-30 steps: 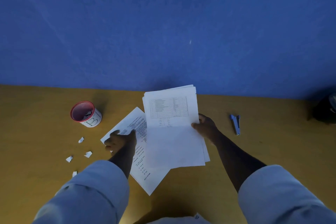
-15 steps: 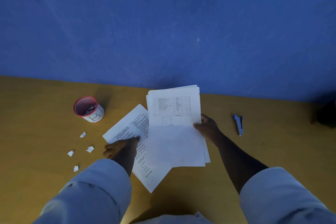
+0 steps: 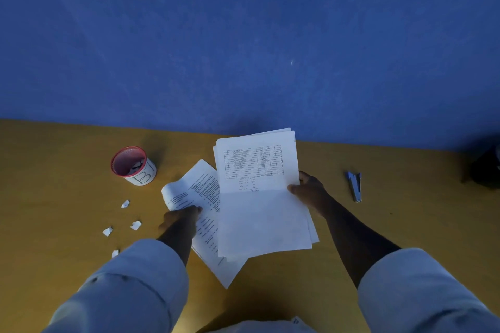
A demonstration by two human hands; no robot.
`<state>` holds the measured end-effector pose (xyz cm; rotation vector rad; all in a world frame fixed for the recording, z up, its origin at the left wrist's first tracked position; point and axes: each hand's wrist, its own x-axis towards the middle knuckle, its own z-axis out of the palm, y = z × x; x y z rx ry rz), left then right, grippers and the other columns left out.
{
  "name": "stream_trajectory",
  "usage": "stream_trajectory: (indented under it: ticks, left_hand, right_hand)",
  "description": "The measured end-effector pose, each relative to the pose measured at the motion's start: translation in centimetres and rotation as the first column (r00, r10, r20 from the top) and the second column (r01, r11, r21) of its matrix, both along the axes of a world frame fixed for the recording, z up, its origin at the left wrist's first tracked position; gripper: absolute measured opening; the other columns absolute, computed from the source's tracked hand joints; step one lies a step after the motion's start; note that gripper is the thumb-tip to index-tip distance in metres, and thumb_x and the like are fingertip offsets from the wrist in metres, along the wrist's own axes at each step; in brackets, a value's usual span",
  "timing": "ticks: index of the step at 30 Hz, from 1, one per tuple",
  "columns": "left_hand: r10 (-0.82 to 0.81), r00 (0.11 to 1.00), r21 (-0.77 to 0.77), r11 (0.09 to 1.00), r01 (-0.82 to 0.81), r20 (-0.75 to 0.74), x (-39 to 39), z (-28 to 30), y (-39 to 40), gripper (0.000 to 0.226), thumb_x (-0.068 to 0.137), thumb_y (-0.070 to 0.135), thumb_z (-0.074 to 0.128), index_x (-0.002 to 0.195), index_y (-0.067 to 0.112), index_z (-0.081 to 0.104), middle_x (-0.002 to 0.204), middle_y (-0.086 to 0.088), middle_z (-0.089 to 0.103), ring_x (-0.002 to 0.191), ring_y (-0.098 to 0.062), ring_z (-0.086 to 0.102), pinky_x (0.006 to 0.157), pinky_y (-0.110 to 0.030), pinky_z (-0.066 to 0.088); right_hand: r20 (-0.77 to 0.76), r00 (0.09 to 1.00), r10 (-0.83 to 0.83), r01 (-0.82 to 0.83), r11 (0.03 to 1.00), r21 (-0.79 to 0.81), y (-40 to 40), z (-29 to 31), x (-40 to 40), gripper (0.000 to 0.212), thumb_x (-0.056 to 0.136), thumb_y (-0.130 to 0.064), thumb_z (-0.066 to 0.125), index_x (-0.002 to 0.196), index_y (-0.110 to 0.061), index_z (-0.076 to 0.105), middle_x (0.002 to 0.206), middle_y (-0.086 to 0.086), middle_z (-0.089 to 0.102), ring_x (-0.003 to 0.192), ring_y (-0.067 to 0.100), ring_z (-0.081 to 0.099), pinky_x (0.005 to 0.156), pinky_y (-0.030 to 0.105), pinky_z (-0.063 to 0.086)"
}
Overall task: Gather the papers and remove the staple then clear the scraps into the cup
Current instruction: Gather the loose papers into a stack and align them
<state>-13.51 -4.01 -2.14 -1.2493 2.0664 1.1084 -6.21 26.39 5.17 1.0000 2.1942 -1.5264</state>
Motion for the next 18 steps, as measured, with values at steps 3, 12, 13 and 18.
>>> stream_trajectory:
  ticks: [3, 12, 13, 18]
  left_hand:
    - [0.124, 0.988, 0.125, 0.986, -0.112, -0.094, -0.1, -0.1, -0.1, 0.05, 0.077, 0.019, 0.074, 0.123, 0.003, 0.059, 0.106, -0.015, 0.066, 0.082, -0.031, 0.063, 0.055, -0.03, 0.048]
    - [-0.112, 0.953, 0.082, 0.987, 0.141, -0.281, 0.6, 1.1, 1.0, 0.034, 0.096, 0.012, 0.052, 0.127, 0.001, 0.06, 0.123, -0.021, 0.063, 0.108, -0.042, 0.061, 0.078, -0.041, 0.05]
    - [-0.137, 0.941, 0.097, 0.98, 0.175, -0.31, 0.7, 1.2, 1.0, 0.033, 0.098, 0.013, 0.052, 0.127, 0.002, 0.06, 0.124, -0.02, 0.064, 0.107, -0.04, 0.061, 0.077, -0.041, 0.051]
    - [-0.174, 0.919, 0.305, 0.908, 0.289, -0.354, 0.8, 2.1, 1.2, 0.027, 0.101, 0.018, 0.054, 0.127, 0.011, 0.058, 0.126, -0.012, 0.065, 0.1, -0.031, 0.065, 0.084, -0.046, 0.057]
  right_hand:
    - [-0.008, 1.0, 0.0, 0.0, 1.0, -0.004, -0.1, 0.1, 0.0, 0.042, 0.087, -0.014, 0.059, 0.128, -0.022, 0.057, 0.104, -0.005, 0.063, 0.085, 0.009, 0.06, 0.058, 0.021, 0.047]
    - [-0.007, 1.0, 0.011, -0.011, 1.0, 0.0, -0.2, 0.7, 0.4, 0.043, 0.088, -0.016, 0.059, 0.13, -0.021, 0.055, 0.106, -0.005, 0.06, 0.086, 0.01, 0.059, 0.058, 0.02, 0.046]
    - [-0.009, 1.0, 0.018, -0.018, 1.0, -0.001, -0.2, 0.8, 0.5, 0.043, 0.088, -0.016, 0.058, 0.131, -0.02, 0.054, 0.109, -0.004, 0.061, 0.088, 0.012, 0.058, 0.059, 0.021, 0.047]
    - [-0.017, 0.999, 0.027, -0.027, 1.0, -0.002, -0.5, 1.2, 0.9, 0.044, 0.09, -0.016, 0.057, 0.133, -0.019, 0.052, 0.119, 0.0, 0.061, 0.093, 0.014, 0.058, 0.062, 0.022, 0.047]
